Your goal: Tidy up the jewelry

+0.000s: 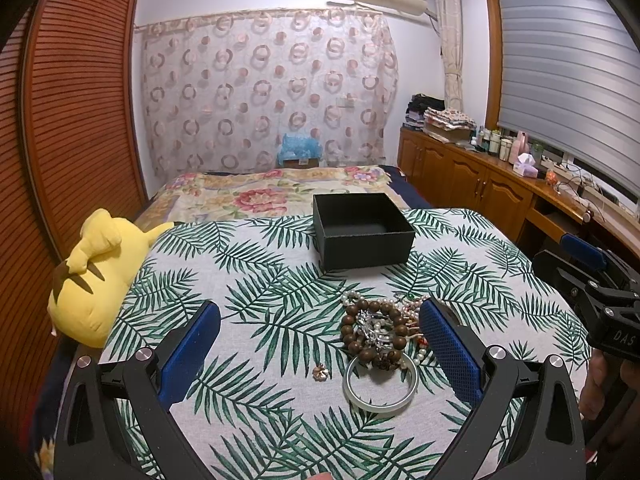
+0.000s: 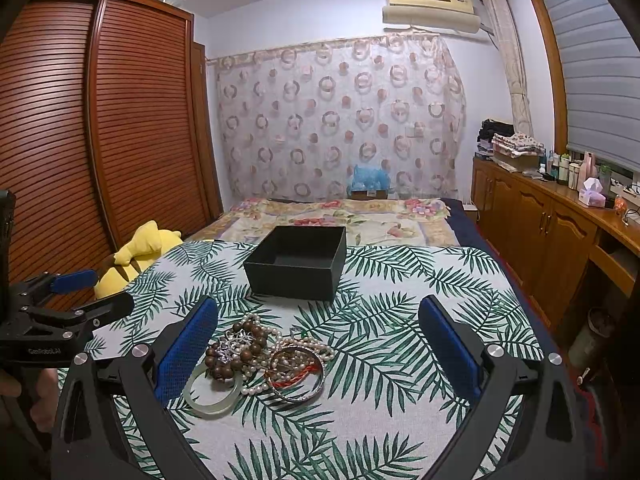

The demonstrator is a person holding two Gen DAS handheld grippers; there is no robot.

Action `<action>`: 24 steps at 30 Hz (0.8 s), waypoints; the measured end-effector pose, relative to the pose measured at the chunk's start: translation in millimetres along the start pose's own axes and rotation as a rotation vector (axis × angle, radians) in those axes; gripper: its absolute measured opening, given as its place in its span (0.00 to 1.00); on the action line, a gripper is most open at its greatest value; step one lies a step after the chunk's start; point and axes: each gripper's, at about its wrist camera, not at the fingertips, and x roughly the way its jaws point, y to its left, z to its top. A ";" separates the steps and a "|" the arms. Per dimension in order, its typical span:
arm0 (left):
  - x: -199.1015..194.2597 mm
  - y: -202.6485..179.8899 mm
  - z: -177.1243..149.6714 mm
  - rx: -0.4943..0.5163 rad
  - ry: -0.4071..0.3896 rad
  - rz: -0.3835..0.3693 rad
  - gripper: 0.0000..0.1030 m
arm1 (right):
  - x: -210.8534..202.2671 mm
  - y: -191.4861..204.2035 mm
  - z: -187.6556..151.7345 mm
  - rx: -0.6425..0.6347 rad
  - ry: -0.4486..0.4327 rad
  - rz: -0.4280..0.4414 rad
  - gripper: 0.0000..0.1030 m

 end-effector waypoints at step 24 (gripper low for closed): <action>12.5 -7.2 -15.1 0.000 0.027 -0.010 0.94 | 2.5 3.9 -0.2 -0.004 0.015 0.021 0.98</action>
